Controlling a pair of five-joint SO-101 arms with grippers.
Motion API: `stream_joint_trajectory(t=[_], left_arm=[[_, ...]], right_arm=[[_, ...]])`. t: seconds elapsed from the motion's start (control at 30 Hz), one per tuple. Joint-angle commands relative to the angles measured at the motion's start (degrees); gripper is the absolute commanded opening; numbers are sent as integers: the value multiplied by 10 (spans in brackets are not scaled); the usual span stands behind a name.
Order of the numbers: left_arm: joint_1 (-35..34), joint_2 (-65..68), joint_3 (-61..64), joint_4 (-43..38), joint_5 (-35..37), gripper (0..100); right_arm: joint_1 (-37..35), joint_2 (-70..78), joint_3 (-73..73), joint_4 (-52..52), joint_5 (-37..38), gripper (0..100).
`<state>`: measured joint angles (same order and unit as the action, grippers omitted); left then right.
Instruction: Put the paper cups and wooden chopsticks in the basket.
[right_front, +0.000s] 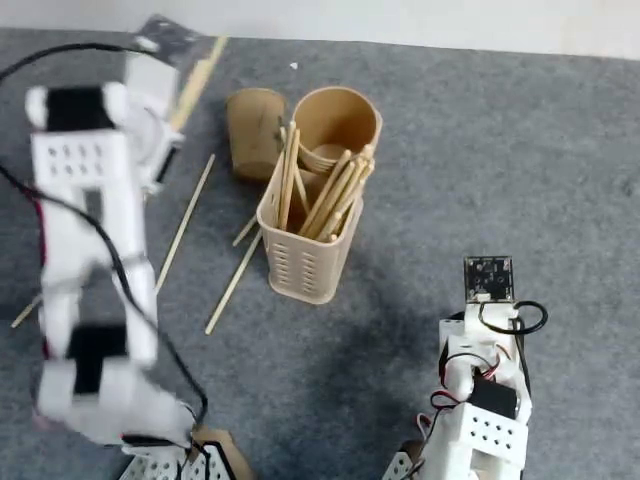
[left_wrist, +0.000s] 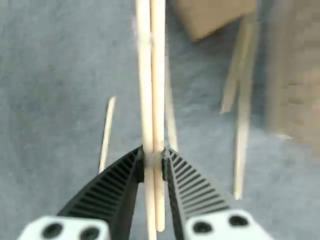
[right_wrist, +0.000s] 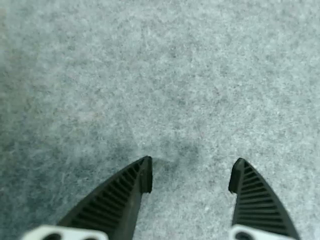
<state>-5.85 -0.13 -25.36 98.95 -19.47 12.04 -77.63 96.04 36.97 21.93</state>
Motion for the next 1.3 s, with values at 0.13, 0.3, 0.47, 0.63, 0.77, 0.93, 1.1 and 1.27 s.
stream_joint_trajectory(t=[0.13,0.3,0.47,0.63,0.77,0.93,1.1,1.27], left_arm=[[180,-335,193,-236,109,4],[269,-393,316,-427,110,4],[336,-409,395,-550,110,4],[344,-408,502,-598,109,4],[314,-411,611,-653,109,5],[284,-425,655,-658,143,93],[278,-505,651,-641,190,168],[274,-570,650,-624,188,168]], right_arm=[[-4,-7,18,-10,5,260],[-4,-7,18,-10,6,260],[-4,-7,18,-10,6,260],[-4,-7,18,-10,6,260],[-3,-7,18,-10,6,260],[-3,-7,18,-10,6,260],[-3,-7,18,-10,6,260],[-4,-7,18,-10,6,260]])
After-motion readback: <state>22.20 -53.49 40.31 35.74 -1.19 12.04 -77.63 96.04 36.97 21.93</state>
